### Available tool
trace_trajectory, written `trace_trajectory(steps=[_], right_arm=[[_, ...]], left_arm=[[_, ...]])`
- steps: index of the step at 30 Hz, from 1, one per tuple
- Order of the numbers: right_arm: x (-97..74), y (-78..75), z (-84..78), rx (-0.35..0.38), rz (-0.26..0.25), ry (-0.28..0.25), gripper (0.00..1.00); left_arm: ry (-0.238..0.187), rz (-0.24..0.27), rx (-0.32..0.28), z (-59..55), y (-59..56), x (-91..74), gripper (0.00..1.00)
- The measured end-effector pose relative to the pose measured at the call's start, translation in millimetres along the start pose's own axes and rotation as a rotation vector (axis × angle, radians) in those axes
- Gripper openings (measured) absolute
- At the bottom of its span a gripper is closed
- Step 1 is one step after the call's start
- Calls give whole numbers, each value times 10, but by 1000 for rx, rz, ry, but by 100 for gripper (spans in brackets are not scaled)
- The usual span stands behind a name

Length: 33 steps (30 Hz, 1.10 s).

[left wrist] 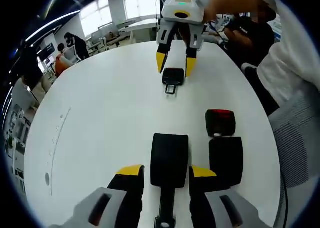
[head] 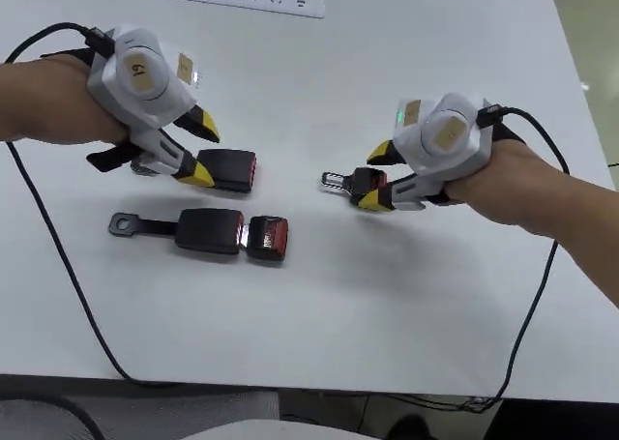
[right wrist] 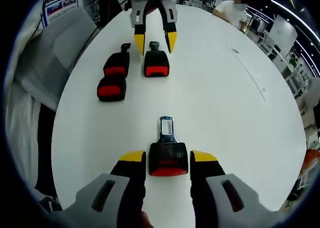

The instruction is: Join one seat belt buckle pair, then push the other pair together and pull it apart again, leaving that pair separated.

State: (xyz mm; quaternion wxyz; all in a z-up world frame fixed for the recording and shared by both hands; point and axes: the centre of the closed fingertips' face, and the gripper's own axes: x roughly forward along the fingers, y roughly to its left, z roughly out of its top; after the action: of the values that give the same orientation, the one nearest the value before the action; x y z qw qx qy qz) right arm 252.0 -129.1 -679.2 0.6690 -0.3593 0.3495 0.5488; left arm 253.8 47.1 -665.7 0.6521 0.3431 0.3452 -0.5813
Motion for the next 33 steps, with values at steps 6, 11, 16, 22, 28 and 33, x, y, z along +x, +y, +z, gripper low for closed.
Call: trace_trajectory(steps=[6, 11, 16, 22, 28, 33], right_arm=[[46, -16, -97, 32, 19, -2, 32], [56, 21, -144, 46, 33, 7, 33], [37, 40, -116, 48, 41, 4, 33], [79, 20, -140, 15, 37, 9, 33], [88, 17, -136, 3, 51, 4, 33], [101, 21, -120, -10, 54, 5, 33]], left_arm=[[16, -34, 7, -62, -29, 83, 35], [36, -44, 18, -125, -30, 130, 35], [58, -52, 37, -217, -30, 206, 34], [53, -45, 30, -243, -4, 208, 33], [70, -41, 27, -222, -25, 209, 33], [83, -43, 24, -219, -27, 207, 33]])
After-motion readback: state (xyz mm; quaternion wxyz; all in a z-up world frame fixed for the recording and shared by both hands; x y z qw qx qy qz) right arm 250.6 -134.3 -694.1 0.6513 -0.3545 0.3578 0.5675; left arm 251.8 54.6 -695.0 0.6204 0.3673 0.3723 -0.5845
